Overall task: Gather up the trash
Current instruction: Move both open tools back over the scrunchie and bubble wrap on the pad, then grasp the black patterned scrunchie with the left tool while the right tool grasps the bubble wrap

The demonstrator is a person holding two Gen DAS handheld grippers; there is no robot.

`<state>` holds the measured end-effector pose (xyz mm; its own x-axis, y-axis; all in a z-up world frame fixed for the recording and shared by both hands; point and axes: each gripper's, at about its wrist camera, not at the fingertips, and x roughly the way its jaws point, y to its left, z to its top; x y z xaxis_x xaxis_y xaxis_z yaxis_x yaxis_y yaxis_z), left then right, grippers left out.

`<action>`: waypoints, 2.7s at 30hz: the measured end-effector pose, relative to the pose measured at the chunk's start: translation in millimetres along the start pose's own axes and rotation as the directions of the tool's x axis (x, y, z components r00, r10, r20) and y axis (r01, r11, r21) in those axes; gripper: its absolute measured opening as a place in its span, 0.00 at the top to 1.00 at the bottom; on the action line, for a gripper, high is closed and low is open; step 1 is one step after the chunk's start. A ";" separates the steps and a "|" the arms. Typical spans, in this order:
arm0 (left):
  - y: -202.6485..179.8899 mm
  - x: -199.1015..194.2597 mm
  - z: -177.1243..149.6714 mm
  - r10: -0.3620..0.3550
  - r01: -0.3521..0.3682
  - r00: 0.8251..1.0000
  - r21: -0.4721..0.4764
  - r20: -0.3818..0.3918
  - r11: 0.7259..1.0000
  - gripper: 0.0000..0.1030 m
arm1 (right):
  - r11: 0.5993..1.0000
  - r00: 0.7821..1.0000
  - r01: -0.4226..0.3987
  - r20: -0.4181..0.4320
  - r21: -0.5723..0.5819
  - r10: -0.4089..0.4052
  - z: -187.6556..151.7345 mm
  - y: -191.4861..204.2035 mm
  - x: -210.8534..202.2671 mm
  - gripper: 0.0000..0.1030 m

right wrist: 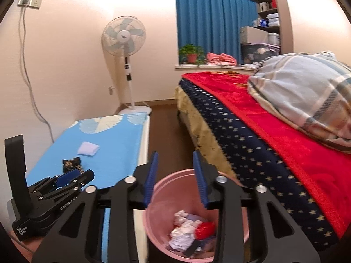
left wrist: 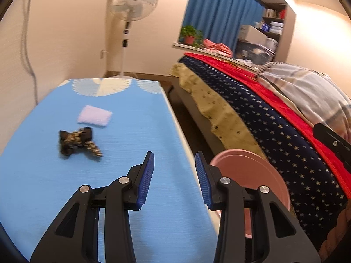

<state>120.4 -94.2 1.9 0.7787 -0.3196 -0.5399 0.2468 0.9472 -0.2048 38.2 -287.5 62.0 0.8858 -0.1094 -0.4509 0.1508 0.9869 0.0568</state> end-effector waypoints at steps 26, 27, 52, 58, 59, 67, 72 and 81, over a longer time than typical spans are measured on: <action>135.4 24.2 -5.2 0.355 -0.353 0.934 -0.244 -0.036 0.903 0.63 | 0.957 0.954 -0.289 -0.072 0.035 0.291 -16.3 86.7 105.2 0.81; 141.8 27.8 -5.9 0.362 -0.363 0.931 -0.257 -0.052 0.896 0.63 | 0.954 0.950 -0.299 -0.078 0.030 0.301 -17.3 90.4 109.8 0.81; 187.6 83.9 3.6 0.243 -0.294 0.952 -0.331 -0.187 0.896 0.91 | 0.884 0.854 -0.467 -0.257 0.002 0.451 -13.0 169.1 217.6 0.75; 199.3 73.0 2.3 0.327 -0.368 0.930 -0.372 -0.171 0.852 0.96 | 0.869 0.837 -0.493 -0.295 -0.042 0.461 -8.7 204.2 249.6 0.65; 201.6 70.5 1.8 0.343 -0.382 0.924 -0.379 -0.170 0.843 0.96 | 0.868 0.833 -0.494 -0.308 -0.043 0.459 -10.0 210.1 257.1 0.65; 209.6 66.3 1.9 0.394 -0.432 0.902 -0.402 -0.177 0.807 0.96 | 0.871 0.807 -0.491 -0.390 -0.024 0.444 -20.2 236.8 292.8 0.65; 209.8 68.0 2.6 0.395 -0.433 0.901 -0.397 -0.178 0.809 0.96 | 0.868 0.791 -0.495 -0.433 -0.038 0.432 -22.7 248.4 300.3 0.74; 204.7 69.0 2.2 0.399 -0.434 0.901 -0.376 -0.171 0.819 0.96 | 0.865 0.794 -0.501 -0.415 -0.032 0.444 -22.7 236.5 285.5 0.95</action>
<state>226.0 77.7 -75.5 0.7009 0.0858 -0.7080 -0.3531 0.9043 -0.2399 316.8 -82.6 -73.5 0.5882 0.4005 -0.7025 -0.3272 0.9123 0.2461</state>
